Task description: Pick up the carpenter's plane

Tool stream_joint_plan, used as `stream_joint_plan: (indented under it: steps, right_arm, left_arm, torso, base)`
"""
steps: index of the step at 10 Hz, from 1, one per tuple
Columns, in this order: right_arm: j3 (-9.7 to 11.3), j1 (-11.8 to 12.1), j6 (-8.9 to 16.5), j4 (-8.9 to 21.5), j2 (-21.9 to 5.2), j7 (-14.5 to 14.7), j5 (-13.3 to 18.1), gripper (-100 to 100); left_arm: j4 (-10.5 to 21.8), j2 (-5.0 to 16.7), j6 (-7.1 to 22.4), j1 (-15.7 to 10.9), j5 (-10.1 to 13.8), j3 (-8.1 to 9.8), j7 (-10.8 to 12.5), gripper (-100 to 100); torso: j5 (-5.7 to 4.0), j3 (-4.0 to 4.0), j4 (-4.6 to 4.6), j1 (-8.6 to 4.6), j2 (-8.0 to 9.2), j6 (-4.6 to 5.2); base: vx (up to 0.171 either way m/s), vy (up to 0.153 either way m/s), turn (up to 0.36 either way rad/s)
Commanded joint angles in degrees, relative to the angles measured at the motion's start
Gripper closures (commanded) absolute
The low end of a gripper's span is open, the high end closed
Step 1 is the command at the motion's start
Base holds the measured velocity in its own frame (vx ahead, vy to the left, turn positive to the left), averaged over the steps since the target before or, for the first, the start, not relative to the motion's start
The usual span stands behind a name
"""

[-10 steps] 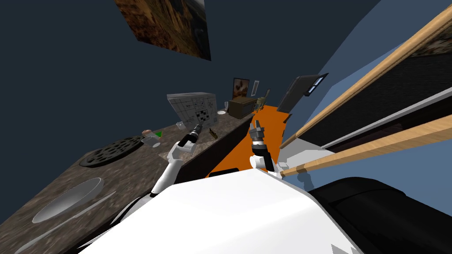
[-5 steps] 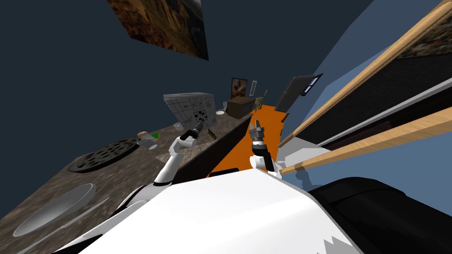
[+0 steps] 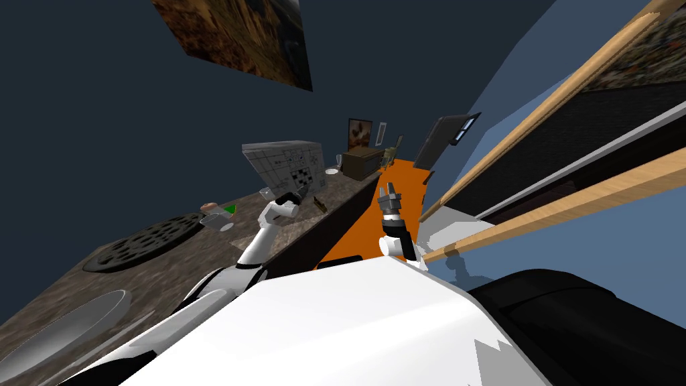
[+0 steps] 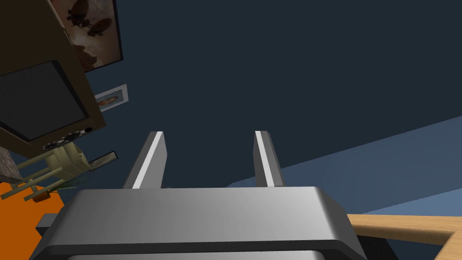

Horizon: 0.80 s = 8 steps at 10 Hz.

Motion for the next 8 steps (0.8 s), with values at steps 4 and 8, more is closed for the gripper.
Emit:
stream_joint_plan:
  steps: [4,8]
  right_arm:
    - [0.00,-0.01,0.00,0.00,0.00,0.00,0.00,0]
    - [0.00,0.00,0.00,0.00,0.00,0.00,0.00,0]
  left_arm:
    - [6.70,1.29,7.32,-6.51,1.77,-0.04,-2.33,-100]
    - [12.28,2.15,13.18,-11.69,3.30,0.09,-4.43,-100]
  torso:
    - [-0.01,-0.01,0.00,-0.02,-0.02,0.03]
    - [0.00,0.00,0.00,0.00,0.00,0.00]
  base:
    - [0.009,0.002,-0.082]
    - [0.006,0.003,-0.067]
